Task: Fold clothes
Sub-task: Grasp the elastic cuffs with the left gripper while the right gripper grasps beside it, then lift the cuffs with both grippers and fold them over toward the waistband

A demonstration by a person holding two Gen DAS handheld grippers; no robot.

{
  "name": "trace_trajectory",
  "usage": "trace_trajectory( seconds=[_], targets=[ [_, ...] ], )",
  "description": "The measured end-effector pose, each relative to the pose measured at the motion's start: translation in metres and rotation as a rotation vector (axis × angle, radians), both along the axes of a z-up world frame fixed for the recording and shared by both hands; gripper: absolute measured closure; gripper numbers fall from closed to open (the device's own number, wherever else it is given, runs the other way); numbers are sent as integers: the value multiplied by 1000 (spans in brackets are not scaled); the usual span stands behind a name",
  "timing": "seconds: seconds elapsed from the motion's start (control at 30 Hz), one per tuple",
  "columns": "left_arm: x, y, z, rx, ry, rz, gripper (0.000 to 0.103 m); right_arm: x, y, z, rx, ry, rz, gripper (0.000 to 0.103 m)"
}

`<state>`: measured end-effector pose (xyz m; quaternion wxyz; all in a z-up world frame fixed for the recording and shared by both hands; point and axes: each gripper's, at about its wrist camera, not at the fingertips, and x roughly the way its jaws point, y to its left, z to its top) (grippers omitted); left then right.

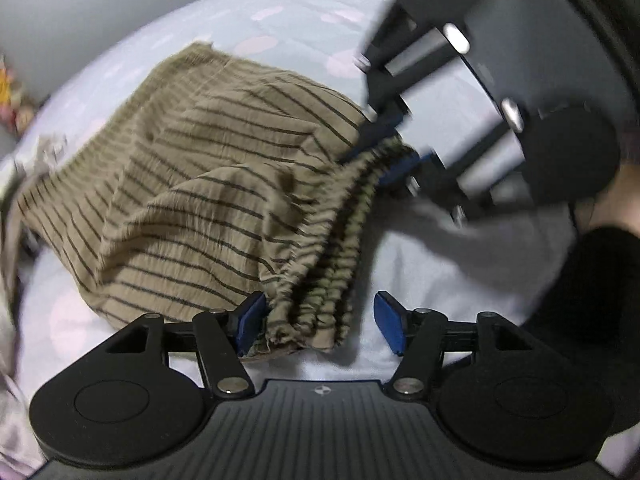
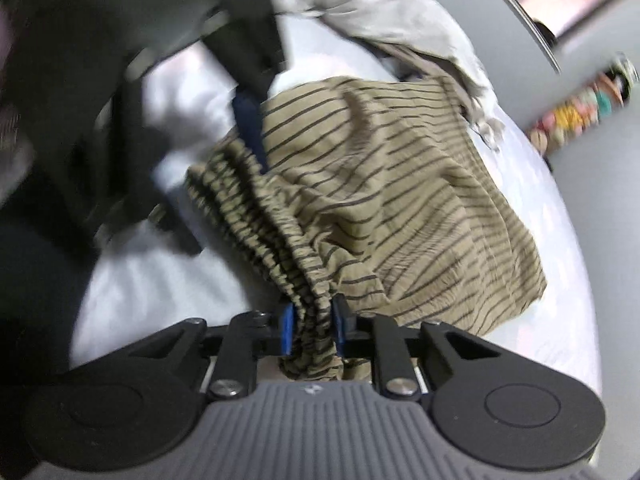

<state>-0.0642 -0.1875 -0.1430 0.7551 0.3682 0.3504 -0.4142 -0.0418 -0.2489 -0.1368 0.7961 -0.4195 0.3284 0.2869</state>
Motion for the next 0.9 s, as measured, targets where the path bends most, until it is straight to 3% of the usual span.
trace_trajectory(
  seconds=[0.1,0.17,0.27,0.37,0.43,0.5,0.57,0.67,0.73,0.8,0.9],
  targets=[
    [-9,-4,-3,47,-118,-16,45,10,-9,16,102,46,-61,82],
    [-10,-4,-2,60,-168,-3,71,12,-15,25,149,60,-88,82],
    [-4,-1,7,28,-154,41,82,4,-19,28,152,43,-83,82],
    [2,4,19,-18,-119,89,85,-10,-13,23,103,-16,-45,78],
    [5,6,26,-37,-103,112,85,-20,-8,19,70,-62,-16,66],
    [10,7,32,-66,-83,139,86,-31,-3,14,41,-112,9,47],
    [13,10,38,-98,-61,167,86,-42,3,7,-5,-162,40,43],
    [15,14,44,-131,-43,190,86,-46,11,-9,-125,-256,31,44],
    [15,15,46,-146,-41,198,86,-44,8,-12,-151,-293,-4,45],
    [12,18,48,-157,-42,200,86,-41,5,-11,-145,-310,-33,64],
    [9,20,52,-165,-41,194,86,-40,-1,0,-97,-326,-59,72]
  ],
)
